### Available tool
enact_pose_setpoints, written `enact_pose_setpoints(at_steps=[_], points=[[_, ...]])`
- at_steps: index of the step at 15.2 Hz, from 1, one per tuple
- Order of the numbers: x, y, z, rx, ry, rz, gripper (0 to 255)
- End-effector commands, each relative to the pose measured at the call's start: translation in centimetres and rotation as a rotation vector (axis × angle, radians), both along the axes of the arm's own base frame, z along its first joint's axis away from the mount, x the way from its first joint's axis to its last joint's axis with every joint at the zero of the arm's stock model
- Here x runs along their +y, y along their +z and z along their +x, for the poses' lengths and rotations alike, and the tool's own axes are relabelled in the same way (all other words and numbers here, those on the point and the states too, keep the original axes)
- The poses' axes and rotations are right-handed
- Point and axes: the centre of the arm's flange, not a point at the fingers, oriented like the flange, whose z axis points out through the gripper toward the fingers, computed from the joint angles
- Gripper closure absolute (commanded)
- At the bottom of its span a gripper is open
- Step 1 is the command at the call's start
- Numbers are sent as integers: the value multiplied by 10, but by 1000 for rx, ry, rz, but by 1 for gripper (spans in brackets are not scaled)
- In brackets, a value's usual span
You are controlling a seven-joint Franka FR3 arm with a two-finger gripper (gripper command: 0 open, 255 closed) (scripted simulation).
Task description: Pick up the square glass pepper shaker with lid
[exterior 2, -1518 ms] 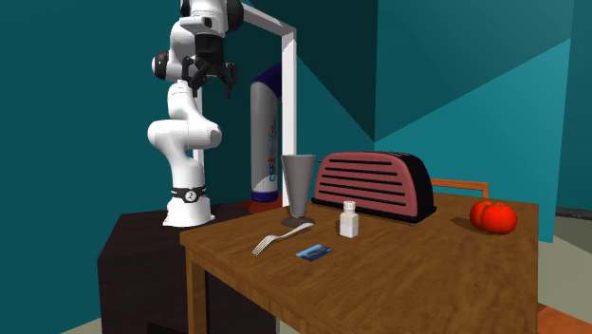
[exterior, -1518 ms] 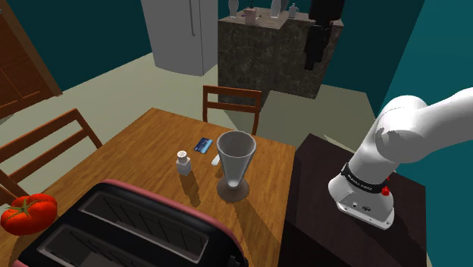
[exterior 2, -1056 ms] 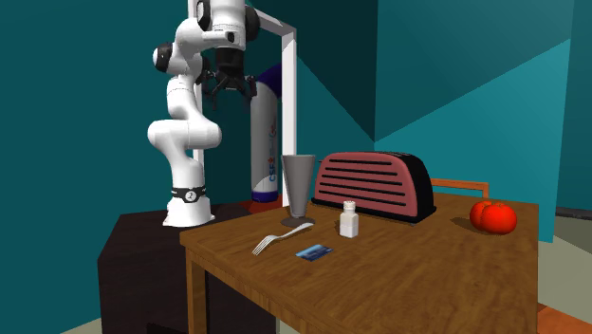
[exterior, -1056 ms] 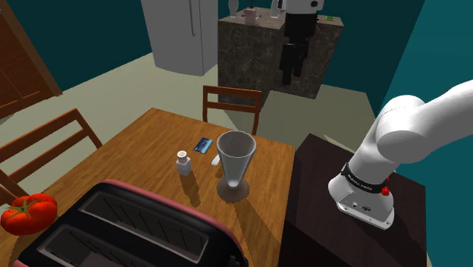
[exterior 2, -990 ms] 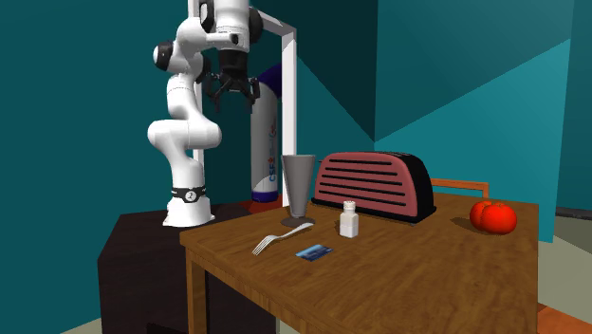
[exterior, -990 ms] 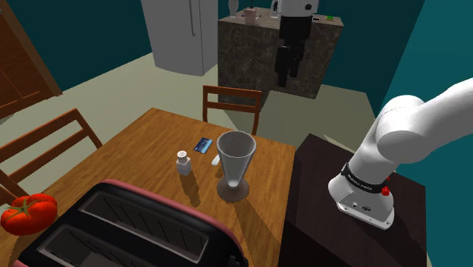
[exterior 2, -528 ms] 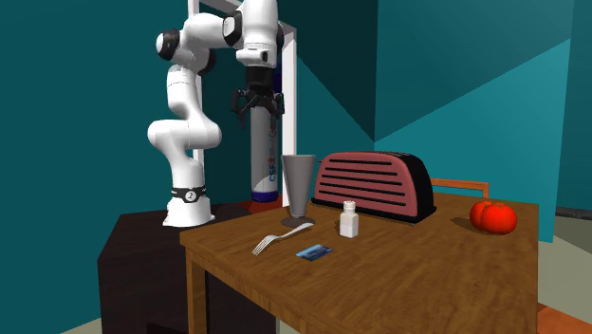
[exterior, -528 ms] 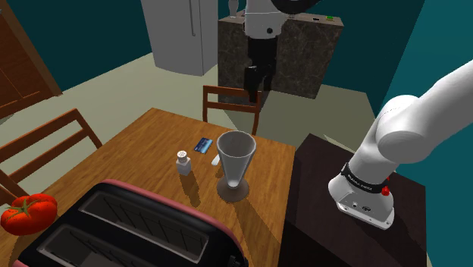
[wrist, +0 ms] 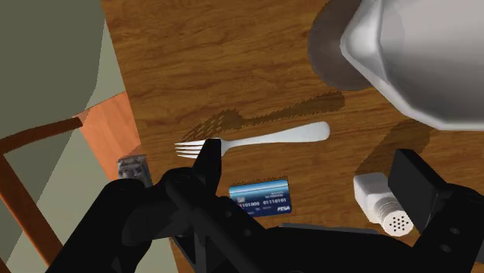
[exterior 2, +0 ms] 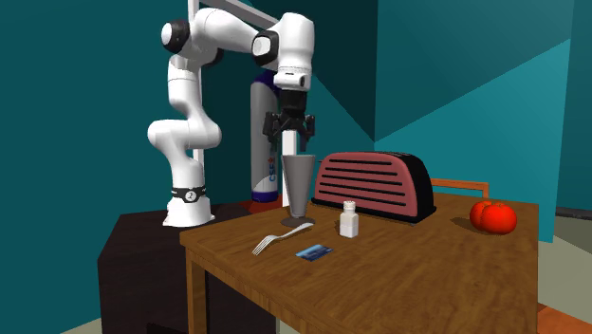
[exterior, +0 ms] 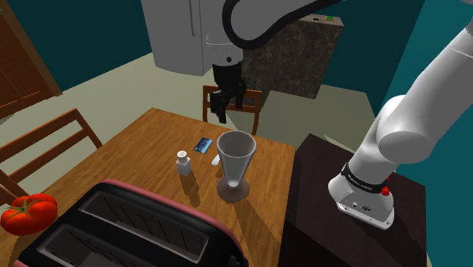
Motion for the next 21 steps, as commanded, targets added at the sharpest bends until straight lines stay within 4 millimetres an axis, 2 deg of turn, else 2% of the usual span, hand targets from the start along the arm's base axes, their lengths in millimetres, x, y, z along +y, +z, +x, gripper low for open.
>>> enact_pose_setpoints(at_steps=[1, 16, 21], points=[[18, -17, 14, 3, 1, -4, 0], [145, -140, 117, 32, 18, -44, 0], [147, -163, 119, 32, 18, -44, 0]])
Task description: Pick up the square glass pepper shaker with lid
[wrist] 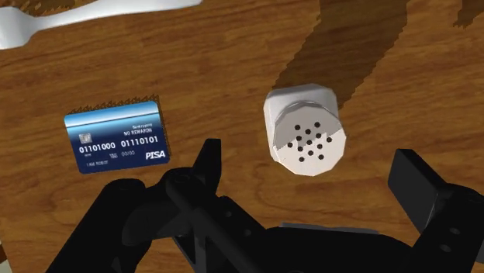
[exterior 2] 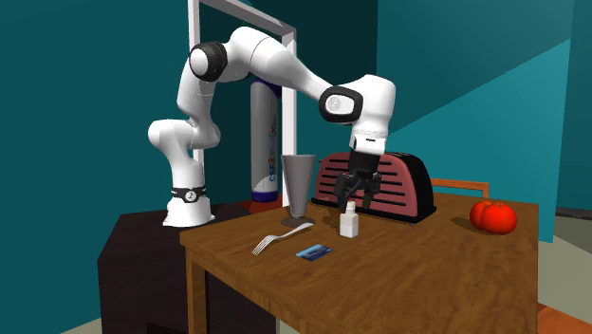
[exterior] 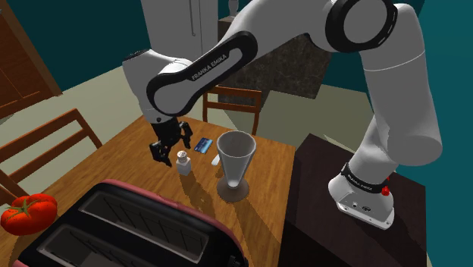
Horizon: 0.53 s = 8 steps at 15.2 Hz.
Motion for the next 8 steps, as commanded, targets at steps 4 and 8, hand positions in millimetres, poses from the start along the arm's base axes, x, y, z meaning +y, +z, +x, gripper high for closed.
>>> enact_pose_setpoints(at_steps=[4, 8], points=[[1, -24, 1, 0, 0, 0, 0], [1, -24, 1, -1, 0, 0, 255]])
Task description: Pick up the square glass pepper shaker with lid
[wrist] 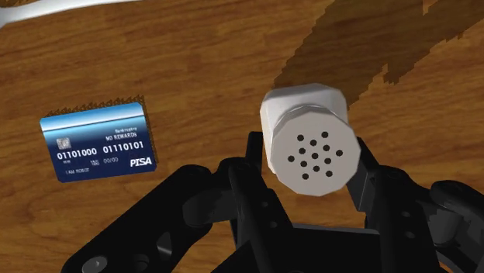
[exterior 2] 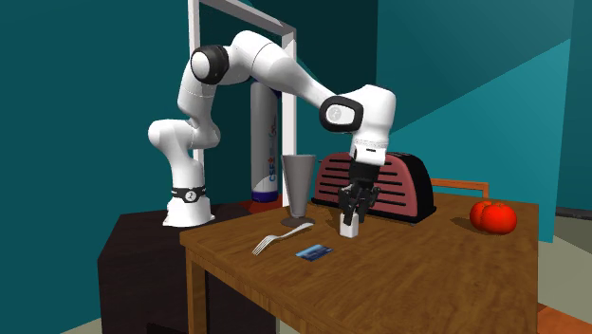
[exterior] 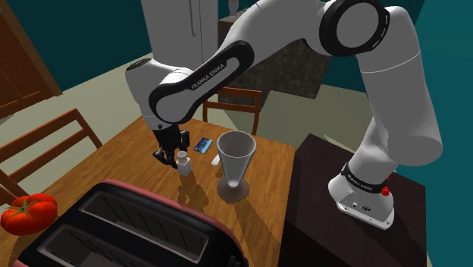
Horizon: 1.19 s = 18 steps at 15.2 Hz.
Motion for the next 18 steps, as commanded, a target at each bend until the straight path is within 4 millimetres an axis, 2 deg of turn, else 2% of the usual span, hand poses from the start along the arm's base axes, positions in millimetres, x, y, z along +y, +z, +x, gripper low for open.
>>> enact_pose_setpoints(at_steps=[1, 7, 18], points=[[0, -1, 0, 1, 0, -1, 255], [-1, -1, 0, 1, 0, -1, 255], [-1, 57, 0, 1, 0, -1, 255]])
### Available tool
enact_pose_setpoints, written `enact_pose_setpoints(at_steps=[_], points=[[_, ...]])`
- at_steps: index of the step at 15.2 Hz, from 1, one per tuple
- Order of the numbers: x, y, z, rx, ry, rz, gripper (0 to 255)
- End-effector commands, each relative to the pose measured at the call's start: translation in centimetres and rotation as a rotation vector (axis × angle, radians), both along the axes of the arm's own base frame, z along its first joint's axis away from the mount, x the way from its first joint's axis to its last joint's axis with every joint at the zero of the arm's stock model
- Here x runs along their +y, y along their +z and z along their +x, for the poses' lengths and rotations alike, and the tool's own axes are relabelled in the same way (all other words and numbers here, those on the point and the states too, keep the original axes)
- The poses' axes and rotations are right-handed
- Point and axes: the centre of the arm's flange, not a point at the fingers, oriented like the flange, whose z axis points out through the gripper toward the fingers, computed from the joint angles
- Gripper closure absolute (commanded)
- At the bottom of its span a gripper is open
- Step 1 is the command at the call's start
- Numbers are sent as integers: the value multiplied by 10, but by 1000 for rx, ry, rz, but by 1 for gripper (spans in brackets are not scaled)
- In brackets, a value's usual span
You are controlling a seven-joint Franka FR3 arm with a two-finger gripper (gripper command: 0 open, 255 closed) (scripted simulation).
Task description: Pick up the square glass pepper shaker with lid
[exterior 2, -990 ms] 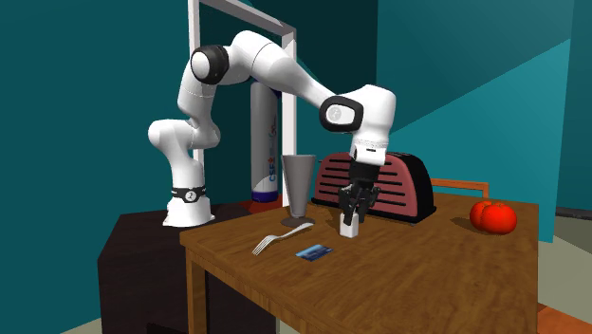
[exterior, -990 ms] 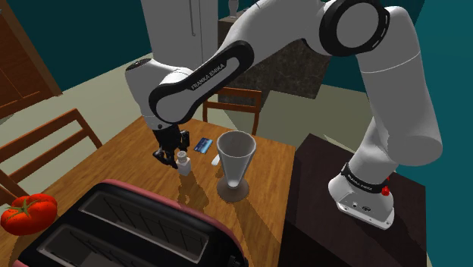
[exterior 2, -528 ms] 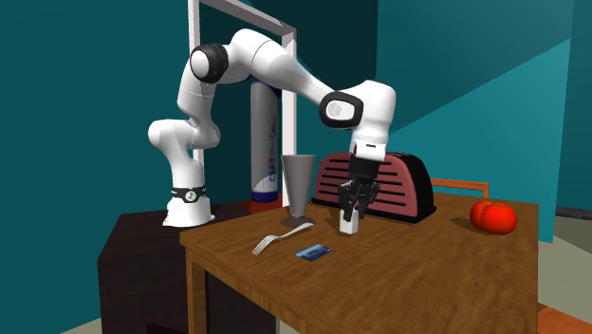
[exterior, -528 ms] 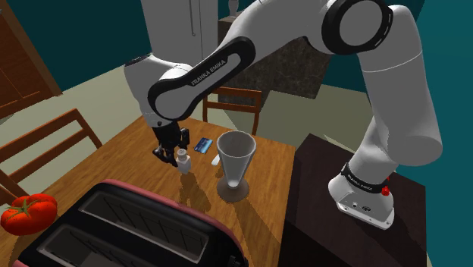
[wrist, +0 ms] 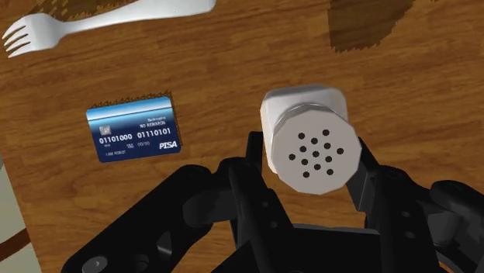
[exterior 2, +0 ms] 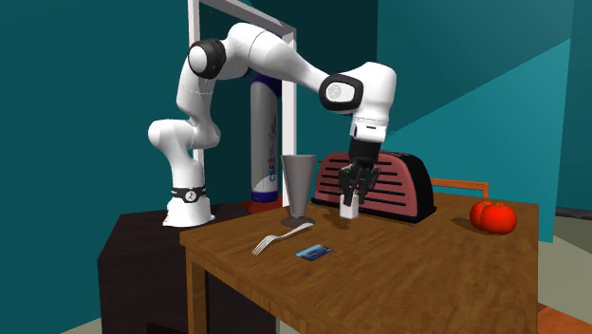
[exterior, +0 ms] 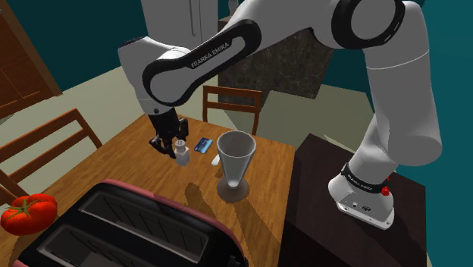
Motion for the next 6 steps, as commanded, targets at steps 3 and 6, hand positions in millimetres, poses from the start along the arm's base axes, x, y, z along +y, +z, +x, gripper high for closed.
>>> enact_pose_setpoints(at_steps=[3, 6], points=[[1, 21, 0, 0, 0, 0, 255], [1, 27, 0, 0, 0, 0, 255]])
